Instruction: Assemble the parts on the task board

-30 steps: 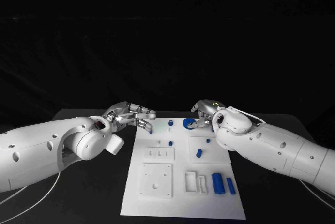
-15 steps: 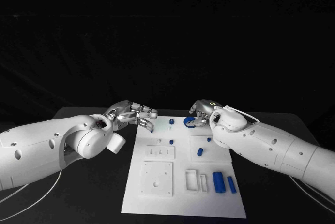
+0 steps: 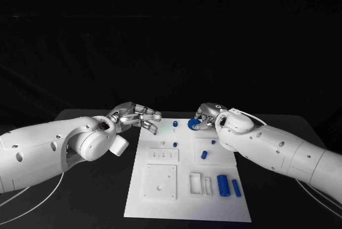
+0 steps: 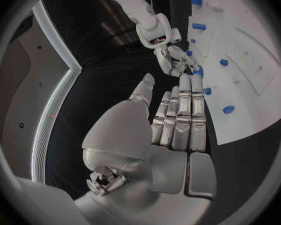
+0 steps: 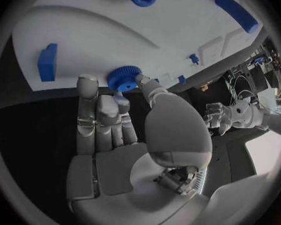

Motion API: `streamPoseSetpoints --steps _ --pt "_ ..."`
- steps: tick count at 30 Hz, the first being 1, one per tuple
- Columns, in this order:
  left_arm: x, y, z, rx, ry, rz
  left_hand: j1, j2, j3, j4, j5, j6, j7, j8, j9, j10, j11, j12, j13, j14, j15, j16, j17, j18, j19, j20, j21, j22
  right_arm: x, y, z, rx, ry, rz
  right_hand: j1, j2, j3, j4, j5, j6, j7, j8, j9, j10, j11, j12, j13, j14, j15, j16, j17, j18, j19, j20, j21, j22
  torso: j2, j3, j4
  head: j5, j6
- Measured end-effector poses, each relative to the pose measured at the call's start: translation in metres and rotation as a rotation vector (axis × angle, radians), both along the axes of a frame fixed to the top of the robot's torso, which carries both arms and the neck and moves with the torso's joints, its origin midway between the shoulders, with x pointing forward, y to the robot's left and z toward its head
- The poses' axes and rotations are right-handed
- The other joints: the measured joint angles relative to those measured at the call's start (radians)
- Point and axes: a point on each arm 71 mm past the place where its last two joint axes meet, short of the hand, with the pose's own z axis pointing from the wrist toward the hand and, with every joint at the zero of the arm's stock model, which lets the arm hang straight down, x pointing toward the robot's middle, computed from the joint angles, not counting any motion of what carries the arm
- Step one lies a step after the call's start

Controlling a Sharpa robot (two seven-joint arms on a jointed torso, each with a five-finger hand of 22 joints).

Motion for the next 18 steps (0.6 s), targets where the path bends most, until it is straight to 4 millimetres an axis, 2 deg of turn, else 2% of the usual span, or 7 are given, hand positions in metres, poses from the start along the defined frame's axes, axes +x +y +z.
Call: streamPoseSetpoints --steps 9,15,17,18 --pt "-0.0001 -0.0001 -0.0002 0.002 0.002 -0.003 0.0 0.0 0.0 0.0 0.0 0.0 0.0 0.0 0.0 0.0 0.0 0.0 0.0 0.0 0.0 0.0 0.0 0.0 0.0 0.0 0.0 0.0 0.0003 -0.001 -0.0017 -0.004 0.014 0.001 -0.004 0.004 -0.028 -0.013 0.011 -0.004 0.003 -0.001 -0.001 0.0 0.0 0.0 -0.001 0.0 0.0 0.0 0.0 0.0 0.0 0.0 0.0 0.0 0.0 0.0006 0.0001 -0.001 0.0" --pt "-0.0004 -0.0001 -0.0004 0.004 0.003 -0.006 0.0 0.0 0.0 0.0 0.004 0.0 0.0 0.0 0.0 -0.004 0.004 0.0 0.0 0.0 0.0 0.0 0.0 0.0 0.0 0.0 0.0 0.0 0.0009 -0.0016 -0.0012 -0.003 0.017 0.003 -0.004 0.004 -0.026 -0.014 0.011 -0.009 -0.001 -0.001 0.0 0.0 0.0 0.0 -0.002 0.0 0.0 0.0 0.0 0.0 0.0 0.0 0.0 0.0 0.001 0.0001 0.0006 -0.002 0.0" --pt "-0.0005 -0.0001 -0.0004 0.005 0.003 -0.007 0.0 0.0 0.0 0.0 0.004 0.0 0.0 0.0 0.0 -0.004 0.004 0.0 0.0 0.0 0.0 0.0 0.0 0.0 0.0 0.0 0.0 0.0 0.001 -0.0018 -0.0013 -0.003 0.018 0.003 -0.003 0.005 0.002 -0.027 0.011 -0.008 -0.001 -0.001 -0.001 0.0 0.0 0.0 -0.002 0.0 0.0 0.0 0.0 0.0 0.0 0.0 0.0 0.0 0.001 -0.0003 0.0009 -0.002 -0.002" --pt "-0.0005 0.0 -0.0004 0.006 0.003 -0.007 0.0 0.0 0.0 0.0 0.004 0.0 0.0 0.0 0.0 -0.004 0.004 0.0 0.0 0.0 0.0 0.0 0.0 0.0 0.0 0.0 0.0 0.0 0.001 -0.002 -0.0014 -0.003 0.018 0.004 -0.003 0.005 0.042 -0.04 0.016 -0.008 0.0 -0.001 -0.001 0.0 0.0 0.0 -0.002 0.0 0.0 0.0 0.001 0.0 0.0 0.0 0.0 0.001 0.001 -0.0005 0.0009 -0.002 -0.002"
